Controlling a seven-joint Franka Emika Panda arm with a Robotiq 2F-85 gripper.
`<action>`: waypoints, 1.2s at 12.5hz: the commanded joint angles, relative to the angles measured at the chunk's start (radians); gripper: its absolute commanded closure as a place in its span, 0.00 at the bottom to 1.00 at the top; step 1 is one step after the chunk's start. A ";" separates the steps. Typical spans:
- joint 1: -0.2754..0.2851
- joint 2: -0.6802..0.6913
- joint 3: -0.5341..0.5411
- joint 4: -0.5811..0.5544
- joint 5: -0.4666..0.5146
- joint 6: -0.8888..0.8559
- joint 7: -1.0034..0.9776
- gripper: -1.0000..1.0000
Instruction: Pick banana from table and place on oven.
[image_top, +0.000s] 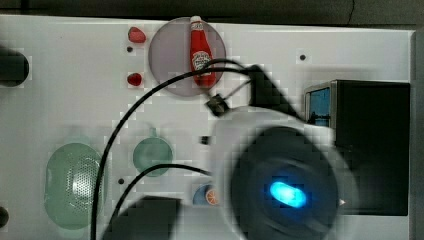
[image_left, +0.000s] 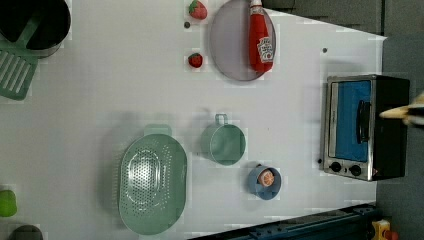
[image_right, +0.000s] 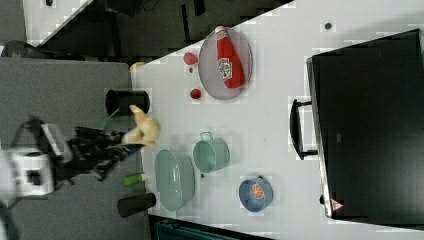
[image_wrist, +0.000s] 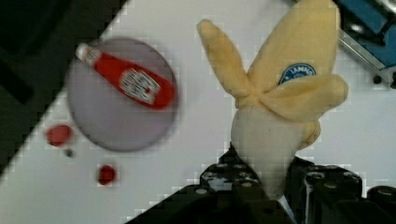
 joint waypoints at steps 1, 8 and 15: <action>-0.031 0.145 -0.166 0.050 -0.020 -0.025 -0.194 0.79; -0.045 0.414 -0.494 0.160 -0.020 0.135 -0.754 0.79; -0.068 0.557 -0.582 0.150 0.028 0.195 -0.896 0.53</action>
